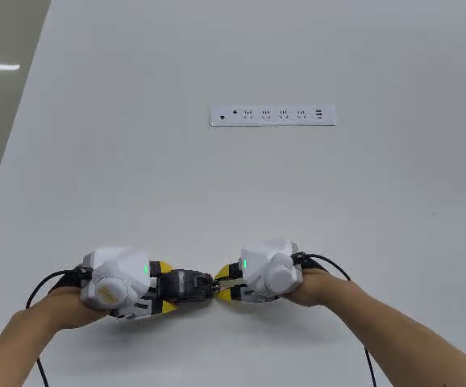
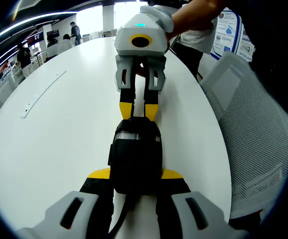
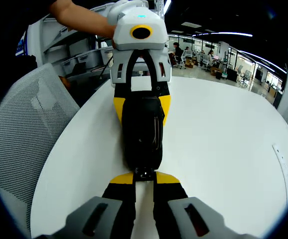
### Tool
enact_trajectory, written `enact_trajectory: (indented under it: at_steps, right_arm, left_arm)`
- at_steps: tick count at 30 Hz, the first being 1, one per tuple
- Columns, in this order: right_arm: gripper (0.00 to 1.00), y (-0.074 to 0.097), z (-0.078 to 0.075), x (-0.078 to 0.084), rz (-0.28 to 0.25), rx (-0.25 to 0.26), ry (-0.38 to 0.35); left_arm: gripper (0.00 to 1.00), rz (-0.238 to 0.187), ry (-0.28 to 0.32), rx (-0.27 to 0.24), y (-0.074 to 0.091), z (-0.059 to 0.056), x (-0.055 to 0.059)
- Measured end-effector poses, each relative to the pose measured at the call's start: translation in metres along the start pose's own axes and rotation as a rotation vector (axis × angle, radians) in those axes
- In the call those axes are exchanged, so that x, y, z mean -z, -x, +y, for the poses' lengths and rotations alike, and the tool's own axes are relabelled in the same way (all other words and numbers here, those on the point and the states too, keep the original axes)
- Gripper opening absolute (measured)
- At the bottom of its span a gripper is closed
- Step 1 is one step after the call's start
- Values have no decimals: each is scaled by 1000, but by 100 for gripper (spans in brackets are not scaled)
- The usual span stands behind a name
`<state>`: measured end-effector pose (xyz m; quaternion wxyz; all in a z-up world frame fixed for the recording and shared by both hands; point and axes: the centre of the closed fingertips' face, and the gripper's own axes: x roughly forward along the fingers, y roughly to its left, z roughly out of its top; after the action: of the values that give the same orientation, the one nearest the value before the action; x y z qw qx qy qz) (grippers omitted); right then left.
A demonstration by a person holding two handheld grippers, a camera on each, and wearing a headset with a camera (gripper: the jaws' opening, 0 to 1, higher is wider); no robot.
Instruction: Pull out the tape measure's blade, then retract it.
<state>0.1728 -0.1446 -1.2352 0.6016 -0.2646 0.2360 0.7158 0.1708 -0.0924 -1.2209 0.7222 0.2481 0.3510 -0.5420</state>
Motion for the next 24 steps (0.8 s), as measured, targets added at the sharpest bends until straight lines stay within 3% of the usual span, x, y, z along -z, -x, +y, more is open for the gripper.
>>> enact_trajectory:
  at_steps: [24]
  right_arm:
    - [10,12,0,10,11,-1,-15]
  left_arm:
    - [28,0,5,3,0,0,0]
